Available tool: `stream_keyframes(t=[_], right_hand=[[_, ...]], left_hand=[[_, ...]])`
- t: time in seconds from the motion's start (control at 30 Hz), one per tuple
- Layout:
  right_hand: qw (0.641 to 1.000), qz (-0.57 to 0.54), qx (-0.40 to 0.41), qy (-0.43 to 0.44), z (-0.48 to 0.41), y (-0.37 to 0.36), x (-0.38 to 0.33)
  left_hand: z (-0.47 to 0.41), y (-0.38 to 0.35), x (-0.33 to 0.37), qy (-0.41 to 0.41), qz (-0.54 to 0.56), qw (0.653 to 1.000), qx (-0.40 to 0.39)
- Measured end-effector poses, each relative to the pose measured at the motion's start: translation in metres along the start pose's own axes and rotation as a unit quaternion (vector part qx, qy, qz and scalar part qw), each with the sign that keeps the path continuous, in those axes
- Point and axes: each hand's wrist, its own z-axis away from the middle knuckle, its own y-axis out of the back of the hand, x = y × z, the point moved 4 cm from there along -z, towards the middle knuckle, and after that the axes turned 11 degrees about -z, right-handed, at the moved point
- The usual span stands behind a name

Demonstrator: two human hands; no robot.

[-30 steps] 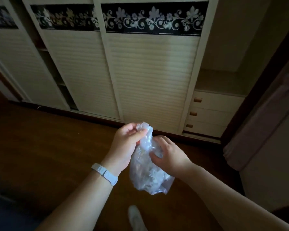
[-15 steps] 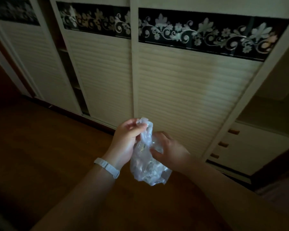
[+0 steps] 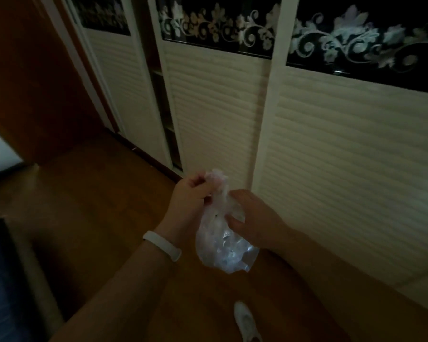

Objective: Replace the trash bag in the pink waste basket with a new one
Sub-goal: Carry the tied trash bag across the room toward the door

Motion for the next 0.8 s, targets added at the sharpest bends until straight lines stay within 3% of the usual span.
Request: stream_keyframes(t=[0.4, 0.67, 0.8], right_hand=[[0.977, -0.074, -0.157, 0.123, -0.207, -0.017, -0.006], [0.939, -0.040, -0.284, 0.191, -0.284, -0.088, -0.062], [0.931, -0.049, -0.298, 0.203, -0.321, -0.138, -0.091]], left_hand=[[-0.129, 0.070, 0.037, -0.009, 0.010, 0.980, 0.199], [-0.152, 0.176, 0.039, -0.007, 0.006, 0.953, 0.304], [-0.167, 0.238, 0.035, -0.021, 0.016, 0.945, 0.326]])
